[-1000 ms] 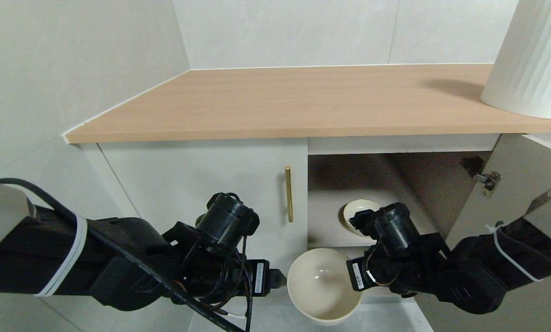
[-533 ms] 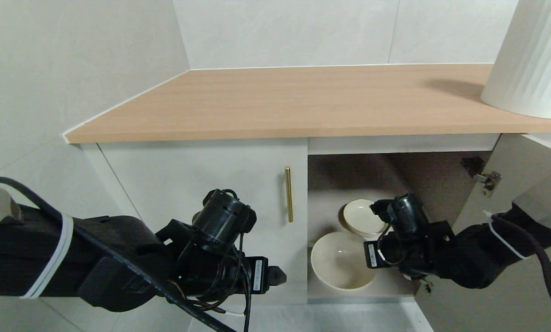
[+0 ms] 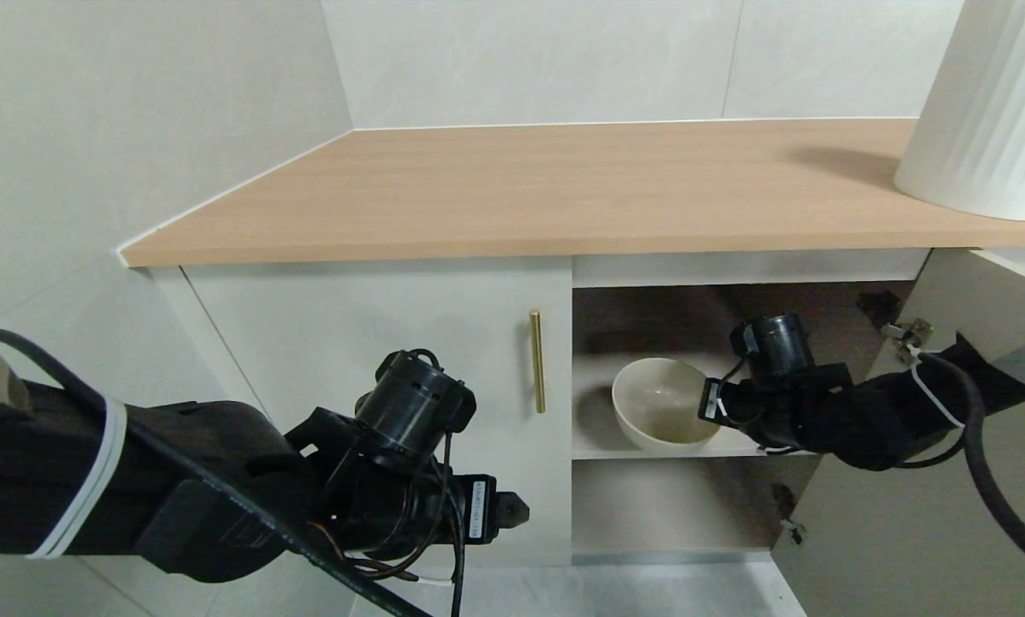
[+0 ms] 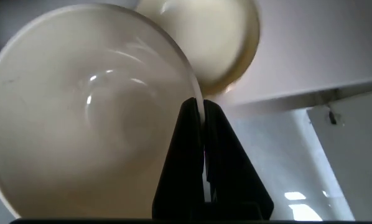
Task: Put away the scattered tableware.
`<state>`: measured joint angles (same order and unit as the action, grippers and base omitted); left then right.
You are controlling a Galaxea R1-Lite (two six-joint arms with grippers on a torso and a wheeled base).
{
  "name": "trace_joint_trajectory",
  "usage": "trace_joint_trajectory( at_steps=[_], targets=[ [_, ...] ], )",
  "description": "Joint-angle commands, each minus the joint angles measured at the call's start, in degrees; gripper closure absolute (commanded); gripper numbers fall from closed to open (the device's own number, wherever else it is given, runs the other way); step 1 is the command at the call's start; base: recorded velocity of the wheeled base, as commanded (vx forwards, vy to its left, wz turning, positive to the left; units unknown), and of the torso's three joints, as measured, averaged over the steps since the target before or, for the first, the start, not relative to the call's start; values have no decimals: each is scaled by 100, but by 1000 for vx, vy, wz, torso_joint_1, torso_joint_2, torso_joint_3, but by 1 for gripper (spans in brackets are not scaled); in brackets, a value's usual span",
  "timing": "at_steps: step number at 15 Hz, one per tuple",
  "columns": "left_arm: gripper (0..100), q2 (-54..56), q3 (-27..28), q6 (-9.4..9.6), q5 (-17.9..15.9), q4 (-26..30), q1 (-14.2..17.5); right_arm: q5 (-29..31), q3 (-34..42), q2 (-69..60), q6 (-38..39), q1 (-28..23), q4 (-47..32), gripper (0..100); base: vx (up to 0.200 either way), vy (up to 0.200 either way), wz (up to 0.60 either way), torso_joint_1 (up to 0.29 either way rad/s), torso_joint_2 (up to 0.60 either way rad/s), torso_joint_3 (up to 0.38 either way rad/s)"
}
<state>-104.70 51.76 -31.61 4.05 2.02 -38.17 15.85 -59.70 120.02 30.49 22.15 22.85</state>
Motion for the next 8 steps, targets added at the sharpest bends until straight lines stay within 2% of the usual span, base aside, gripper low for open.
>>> trace_joint_trajectory(
  at_steps=[1,4,8],
  targets=[
    [0,3,1,-3,0,0,2,76,-191,206,54,-70,1,100,0,0,0,0,0,0],
    [0,3,1,-3,0,0,2,129,-455,356,379,-185,1,100,0,0,0,0,0,0],
    [0,3,1,-3,0,0,2,481,-807,707,440,-431,1,100,0,0,0,0,0,0]
  ],
)
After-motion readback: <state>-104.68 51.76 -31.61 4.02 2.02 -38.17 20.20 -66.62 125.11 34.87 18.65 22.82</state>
